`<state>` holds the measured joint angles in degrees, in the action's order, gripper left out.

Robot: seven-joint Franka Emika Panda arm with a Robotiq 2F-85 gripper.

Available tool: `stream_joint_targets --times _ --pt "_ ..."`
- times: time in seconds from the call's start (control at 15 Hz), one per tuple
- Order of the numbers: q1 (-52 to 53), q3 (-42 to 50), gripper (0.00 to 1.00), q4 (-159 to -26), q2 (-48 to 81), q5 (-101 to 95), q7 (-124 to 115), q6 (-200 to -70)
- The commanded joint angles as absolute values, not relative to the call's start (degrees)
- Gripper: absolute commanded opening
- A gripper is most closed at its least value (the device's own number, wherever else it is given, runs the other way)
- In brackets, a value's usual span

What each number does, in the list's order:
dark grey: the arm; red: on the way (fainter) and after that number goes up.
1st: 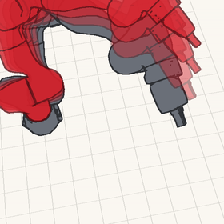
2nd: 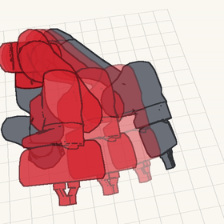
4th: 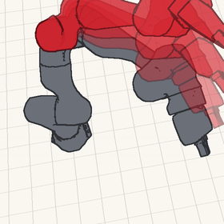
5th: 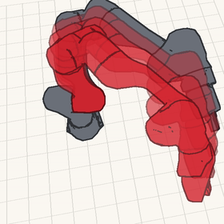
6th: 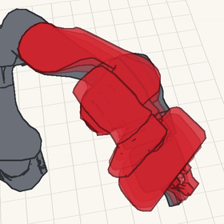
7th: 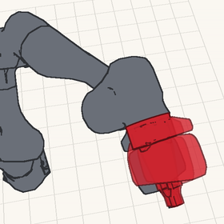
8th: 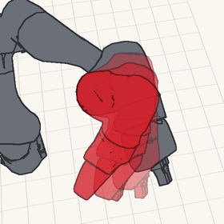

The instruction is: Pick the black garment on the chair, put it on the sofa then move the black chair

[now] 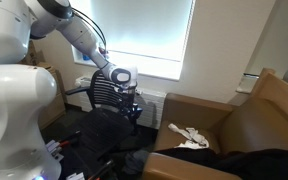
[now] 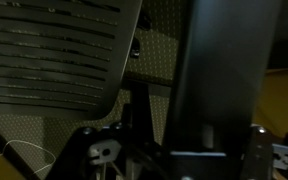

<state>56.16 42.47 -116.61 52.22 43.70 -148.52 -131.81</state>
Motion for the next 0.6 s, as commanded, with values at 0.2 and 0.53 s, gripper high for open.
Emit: stream_joint_targets --times 0.2,0.53 --pt "35.14 24.05 1.0 -110.15 52.21 35.61 -152.34 -138.18" --pt "37.79 25.76 1.0 -111.07 51.89 47.77 -147.64 -150.69"
